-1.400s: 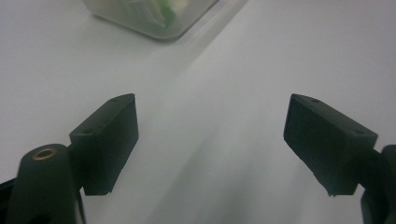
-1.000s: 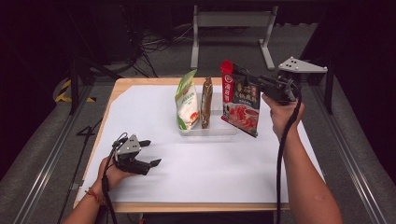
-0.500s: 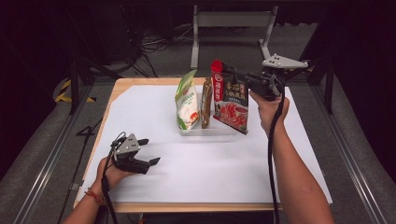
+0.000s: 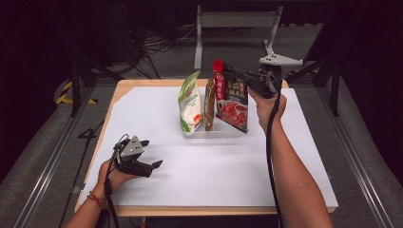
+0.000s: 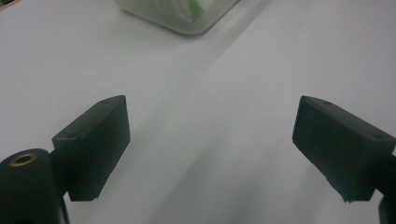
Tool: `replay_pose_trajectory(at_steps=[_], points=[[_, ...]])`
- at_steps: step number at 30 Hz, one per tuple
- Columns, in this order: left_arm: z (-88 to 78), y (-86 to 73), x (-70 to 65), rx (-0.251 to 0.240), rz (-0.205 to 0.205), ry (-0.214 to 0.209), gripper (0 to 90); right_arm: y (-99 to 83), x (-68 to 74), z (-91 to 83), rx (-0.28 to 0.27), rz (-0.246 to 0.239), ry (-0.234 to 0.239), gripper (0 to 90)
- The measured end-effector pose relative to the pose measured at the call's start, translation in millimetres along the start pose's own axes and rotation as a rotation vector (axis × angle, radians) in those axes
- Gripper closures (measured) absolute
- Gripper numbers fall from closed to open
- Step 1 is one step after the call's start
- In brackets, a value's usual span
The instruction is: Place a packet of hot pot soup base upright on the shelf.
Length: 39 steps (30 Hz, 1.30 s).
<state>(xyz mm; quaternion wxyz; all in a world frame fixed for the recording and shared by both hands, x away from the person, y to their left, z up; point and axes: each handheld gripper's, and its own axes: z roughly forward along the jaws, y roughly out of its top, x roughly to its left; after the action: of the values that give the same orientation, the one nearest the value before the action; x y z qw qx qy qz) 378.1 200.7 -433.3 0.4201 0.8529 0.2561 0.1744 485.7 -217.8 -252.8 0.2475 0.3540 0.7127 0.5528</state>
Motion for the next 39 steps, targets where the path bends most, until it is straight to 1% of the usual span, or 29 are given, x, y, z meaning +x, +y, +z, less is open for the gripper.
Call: replay_pose_trajectory(at_steps=[1,3,4,5,10,15,18,21,22,23,24,27,30,33,37,39], points=[[-0.1,0.0,0.4,-0.001,-0.004,-0.002,11.0,-0.4,-1.2,2.5,0.003,0.008,-0.002,88.8],[-0.2,0.1,0.7,-0.003,-0.010,0.011,9.7,-0.5,-2.2,5.4,0.003,0.011,-0.003,88.8],[-0.1,0.2,0.5,-0.006,-0.012,0.024,7.3,-0.4,-2.3,7.0,0.005,0.013,-0.006,88.8],[-0.1,0.1,0.6,-0.007,-0.014,0.029,4.3,-0.3,-2.4,9.1,0.006,0.013,-0.009,88.8],[1.5,-0.3,-0.7,0.007,-0.003,0.026,4.1,0.8,-1.9,17.7,0.011,0.015,-0.014,88.7],[0.4,-0.3,-1.9,0.006,0.013,0.023,4.1,-0.1,-1.2,23.2,0.017,0.012,-0.019,88.6],[0.5,-0.8,-1.9,0.009,0.015,0.019,4.3,-4.6,-2.5,27.3,0.019,0.022,-0.015,88.5],[2.1,-1.2,-3.0,0.021,0.023,0.014,4.4,-11.3,-2.8,31.2,0.024,0.008,-0.015,88.5],[2.1,-1.0,-3.5,0.020,0.027,0.014,4.4,-15.3,-4.0,32.7,0.021,0.015,-0.001,88.4],[1.9,-0.8,-3.7,0.019,0.027,0.012,4.4,-18.0,-4.6,33.3,0.020,0.021,0.000,88.4],[1.8,-0.7,-3.8,0.016,0.027,0.009,4.4,-19.7,-4.9,33.6,0.020,0.024,-0.001,88.4],[2.3,-0.8,-3.6,0.021,0.031,0.009,4.4,-24.6,-7.1,31.9,0.005,0.046,0.014,88.1],[2.7,-1.0,-3.8,0.026,0.036,0.010,4.5,-27.6,-6.0,30.7,0.006,0.038,0.020,87.9],[2.1,-0.7,-4.1,0.020,0.033,0.007,4.5,-32.2,-5.4,28.3,-0.001,0.036,0.022,88.0],[2.7,-1.1,-3.8,0.025,0.030,0.008,4.7,-39.5,-8.5,22.9,-0.012,0.043,0.036,87.8],[2.7,-0.9,-3.5,0.022,0.029,0.007,4.7,-42.2,-9.5,19.7,-0.010,0.033,0.035,87.7]])
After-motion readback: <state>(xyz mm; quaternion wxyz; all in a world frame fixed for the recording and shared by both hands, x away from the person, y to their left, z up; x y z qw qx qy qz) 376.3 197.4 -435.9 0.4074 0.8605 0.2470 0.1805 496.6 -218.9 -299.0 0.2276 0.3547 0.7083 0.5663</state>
